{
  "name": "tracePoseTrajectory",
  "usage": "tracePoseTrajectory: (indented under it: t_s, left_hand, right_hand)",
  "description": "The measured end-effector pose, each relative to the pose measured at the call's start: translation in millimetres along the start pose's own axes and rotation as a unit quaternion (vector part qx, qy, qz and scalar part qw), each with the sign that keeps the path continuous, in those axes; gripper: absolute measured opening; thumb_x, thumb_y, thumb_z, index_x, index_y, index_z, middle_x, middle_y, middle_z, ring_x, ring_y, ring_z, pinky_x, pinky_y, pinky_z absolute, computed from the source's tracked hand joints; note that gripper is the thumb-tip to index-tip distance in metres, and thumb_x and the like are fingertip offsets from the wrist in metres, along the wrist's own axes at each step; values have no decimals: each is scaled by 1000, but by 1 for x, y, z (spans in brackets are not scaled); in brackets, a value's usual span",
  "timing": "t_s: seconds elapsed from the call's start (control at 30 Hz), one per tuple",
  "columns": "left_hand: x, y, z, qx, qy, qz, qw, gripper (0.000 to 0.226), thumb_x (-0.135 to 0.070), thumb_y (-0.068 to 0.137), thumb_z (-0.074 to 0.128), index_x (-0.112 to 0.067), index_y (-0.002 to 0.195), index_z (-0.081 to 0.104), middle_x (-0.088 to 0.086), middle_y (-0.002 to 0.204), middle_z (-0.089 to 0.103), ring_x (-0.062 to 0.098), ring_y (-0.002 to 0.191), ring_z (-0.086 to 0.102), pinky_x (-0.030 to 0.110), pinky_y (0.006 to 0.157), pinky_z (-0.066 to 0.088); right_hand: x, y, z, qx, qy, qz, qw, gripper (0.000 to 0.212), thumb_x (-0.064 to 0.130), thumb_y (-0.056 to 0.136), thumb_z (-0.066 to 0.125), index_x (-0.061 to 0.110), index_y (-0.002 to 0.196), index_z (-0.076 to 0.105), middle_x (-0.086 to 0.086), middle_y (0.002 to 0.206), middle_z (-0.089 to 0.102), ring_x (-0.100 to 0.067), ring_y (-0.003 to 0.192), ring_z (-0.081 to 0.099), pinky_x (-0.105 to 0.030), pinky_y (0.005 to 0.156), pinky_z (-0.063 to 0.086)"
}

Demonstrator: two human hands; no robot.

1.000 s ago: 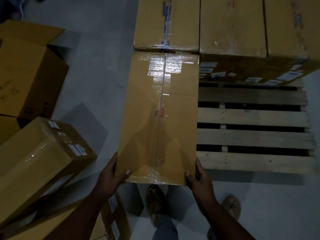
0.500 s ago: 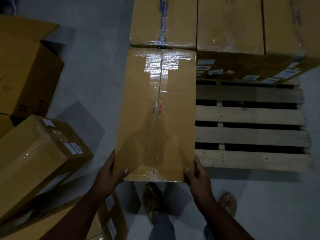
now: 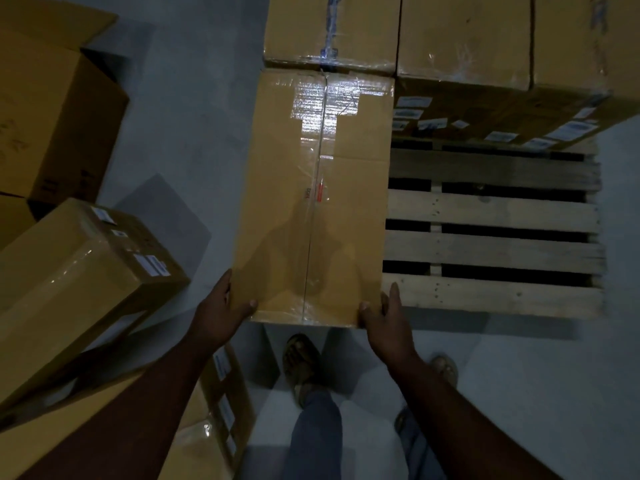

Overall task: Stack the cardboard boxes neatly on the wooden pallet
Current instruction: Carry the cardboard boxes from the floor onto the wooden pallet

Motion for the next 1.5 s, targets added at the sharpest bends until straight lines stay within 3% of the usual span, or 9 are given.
tracePoseTrajectory:
  t_s: [0.17, 0.37, 0.6, 0.8, 0.9, 1.0, 1.13, 1.3, 1.5]
  left_hand:
    - [-72, -86, -18, -58, 20, 2, 998, 60, -22, 95, 70, -7, 147, 46, 12, 148, 53, 28, 135, 52, 25, 100, 37]
    - [-145, -246, -2, 24, -84, 26, 996, 34, -12, 98, 65, -8, 131, 61, 4, 126, 65, 19, 121, 60, 27, 100, 46]
    - [-200, -365, 41, 56, -104, 66, 991, 27, -7, 98, 64, -6, 125, 65, 5, 114, 71, 17, 107, 67, 31, 96, 53]
    - [-301, -445, 182, 131, -4, 193, 972, 31, -30, 89, 66, -19, 119, 68, 7, 116, 72, 21, 110, 68, 37, 97, 54]
    - [-348, -511, 289, 175, 33, 245, 953, 20, -20, 96, 67, -17, 116, 68, 4, 111, 73, 15, 101, 68, 32, 92, 54]
    - [-377, -592, 409, 258, 43, 268, 927, 15, -13, 99, 63, -18, 112, 68, 7, 109, 73, 15, 95, 66, 35, 88, 53]
    - [-402, -702, 554, 382, 85, 289, 873, 19, -32, 88, 65, -30, 107, 68, 1, 109, 75, 12, 93, 70, 27, 81, 52]
    - [-412, -807, 700, 478, 142, 313, 808, 17, -6, 98, 62, -12, 113, 66, 13, 110, 74, 18, 92, 68, 24, 81, 51]
    - [-406, -872, 862, 547, 209, 309, 750, 18, -1, 97, 61, -13, 110, 67, 10, 104, 74, 13, 85, 68, 15, 71, 48]
  right_hand:
    - [56, -79, -64, -14, -42, -35, 998, 63, 26, 103, 62, 12, 159, 36, -8, 160, 44, -27, 142, 48, -40, 114, 42]
    - [102, -223, -138, -13, 47, -49, 998, 37, 23, 104, 60, 17, 141, 57, -1, 136, 65, -19, 122, 64, -44, 102, 56]
    - [77, -341, -232, -25, 175, -64, 982, 26, 19, 106, 56, 17, 131, 62, 3, 121, 73, -15, 106, 74, -37, 92, 59]
    - [-63, -432, -396, -155, 296, -61, 941, 25, 15, 106, 55, 15, 131, 62, -3, 122, 74, -21, 107, 73, -40, 93, 58]
    - [-167, -497, -473, -224, 357, -30, 906, 24, 15, 105, 57, 17, 128, 63, -3, 119, 75, -25, 108, 72, -44, 95, 56]
    - [-267, -568, -536, -295, 418, -3, 859, 24, 16, 104, 58, 17, 127, 64, -6, 120, 75, -25, 104, 72, -44, 94, 55]
    - [-369, -649, -604, -385, 497, 7, 778, 25, 16, 104, 58, 12, 128, 63, -8, 119, 75, -23, 98, 70, -41, 88, 54]
    - [-466, -717, -665, -467, 556, 19, 687, 26, 20, 103, 61, 12, 128, 65, -2, 113, 78, -25, 101, 73, -41, 89, 56]
    - [-581, -746, -744, -509, 595, 40, 620, 28, 24, 102, 63, 13, 127, 67, -3, 117, 77, -28, 108, 74, -45, 96, 56]
Point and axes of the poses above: each hand's wrist, its own y-axis towards the middle knuckle, its own z-axis out of the palm, x = y × z, the point moved 8 cm from there along y, towards the middle knuckle
